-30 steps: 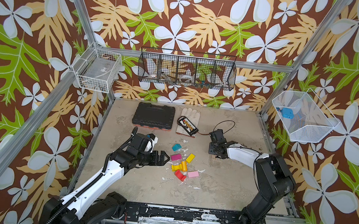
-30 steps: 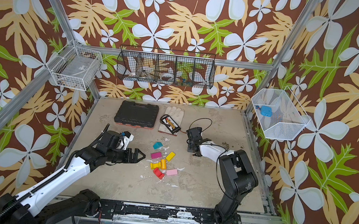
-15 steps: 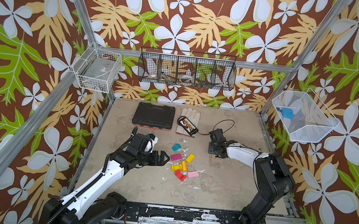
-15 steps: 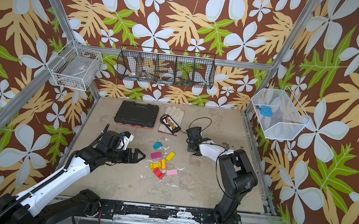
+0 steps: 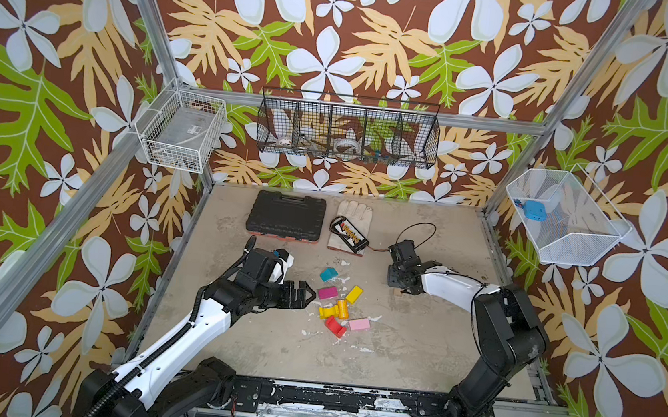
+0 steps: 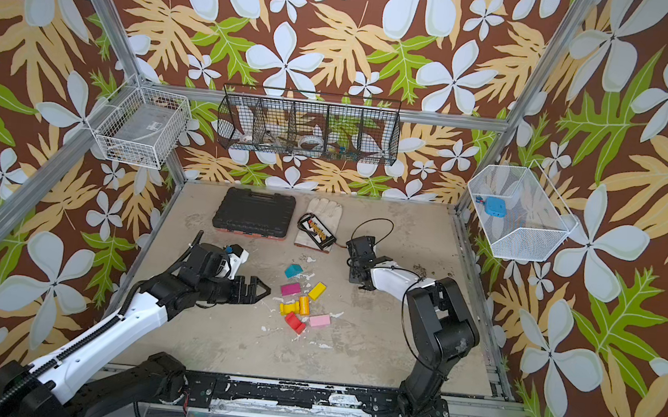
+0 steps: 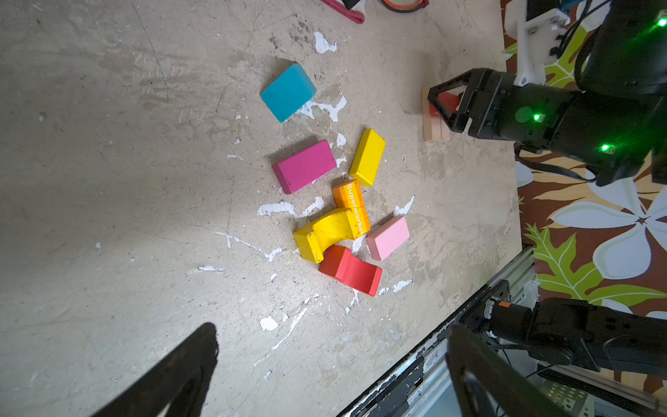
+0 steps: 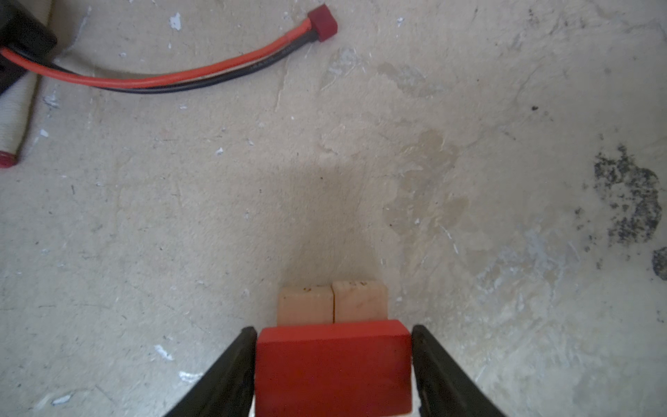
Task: Build the wood block tower
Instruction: 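Lower the red block onto the tops of both planks with the right gripper, then open the right gripper and raise it off the red block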
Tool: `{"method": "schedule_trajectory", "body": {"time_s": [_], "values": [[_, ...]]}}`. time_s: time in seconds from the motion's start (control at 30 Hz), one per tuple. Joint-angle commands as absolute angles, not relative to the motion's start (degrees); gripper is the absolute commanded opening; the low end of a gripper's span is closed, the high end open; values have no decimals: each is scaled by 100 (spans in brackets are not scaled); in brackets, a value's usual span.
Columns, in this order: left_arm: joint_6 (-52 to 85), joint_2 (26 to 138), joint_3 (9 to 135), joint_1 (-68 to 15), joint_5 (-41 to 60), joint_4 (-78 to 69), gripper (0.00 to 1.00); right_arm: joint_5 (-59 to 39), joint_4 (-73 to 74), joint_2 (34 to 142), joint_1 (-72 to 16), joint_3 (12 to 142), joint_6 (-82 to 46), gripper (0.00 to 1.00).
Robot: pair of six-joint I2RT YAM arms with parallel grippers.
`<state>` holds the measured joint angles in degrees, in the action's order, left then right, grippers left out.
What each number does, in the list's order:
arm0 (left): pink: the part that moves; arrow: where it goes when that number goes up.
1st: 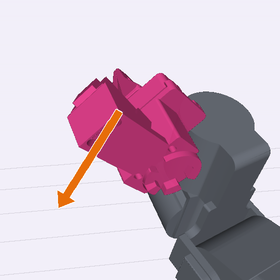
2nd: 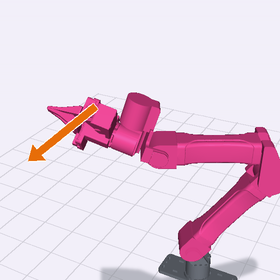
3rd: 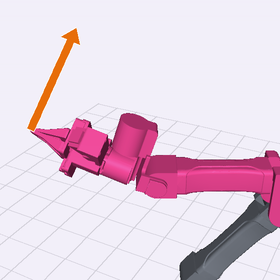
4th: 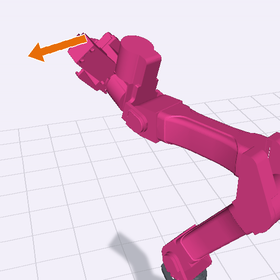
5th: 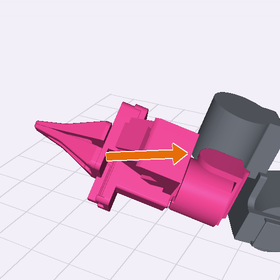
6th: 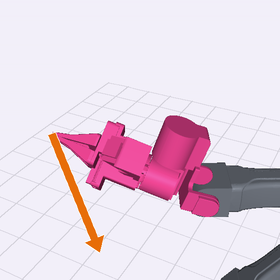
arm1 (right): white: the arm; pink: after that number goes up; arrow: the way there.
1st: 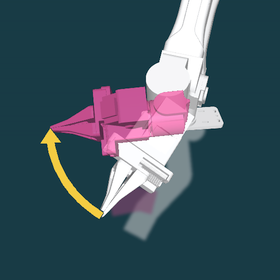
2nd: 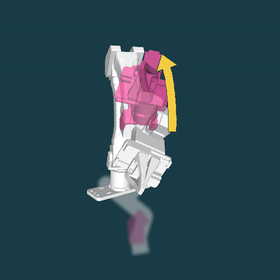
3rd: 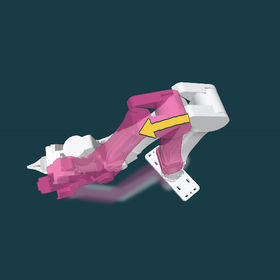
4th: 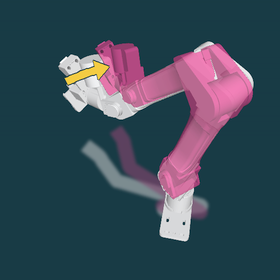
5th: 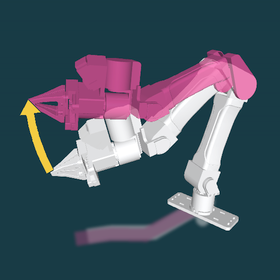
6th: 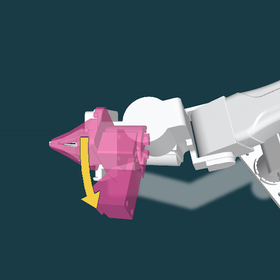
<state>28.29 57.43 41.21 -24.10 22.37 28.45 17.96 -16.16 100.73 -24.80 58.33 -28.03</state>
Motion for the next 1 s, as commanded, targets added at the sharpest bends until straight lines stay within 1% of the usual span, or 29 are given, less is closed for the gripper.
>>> {"method": "schedule_trajectory", "body": {"time_s": [0.0,0.2,0.33,0.43,0.47,0.57,0.67,0.73,0.83,0.97], "values": [[2804,5730,4121,-2409,2257,2786,100,1864,-1675,10072,-2483,5862,-2786,70],[2805,5799,4122,-2408,2272,2777,100,1703,-1693,9861,-2479,5812,-2805,74],[2796,5814,4122,-2408,2281,2795,100,1138,-1715,9169,-2613,5660,-2739,75],[2795,5723,4122,-2413,2265,2753,100,1003,-1563,8186,-2899,5313,-2714,91],[2797,5731,4122,-2409,2271,2751,100,989,-1561,7844,-2997,5241,-2724,95],[2804,5808,4122,-2408,2279,2790,100,979,-1811,7072,-3381,5222,-2892,100],[2805,5793,4122,-2408,2259,2794,100,575,-1871,6548,-3664,5048,-3252,100],[2818,5743,4122,-2408,2225,2786,100,210,-1818,6349,-3686,4894,-3574,100],[2819,5705,4122,-2412,2206,2781,100,171,-1669,6070,-3735,4527,-4490,100],[2817,5754,4122,-2408,2219,2787,100,-424,-1446,5864,-3735,4096,-4656,100]]}}
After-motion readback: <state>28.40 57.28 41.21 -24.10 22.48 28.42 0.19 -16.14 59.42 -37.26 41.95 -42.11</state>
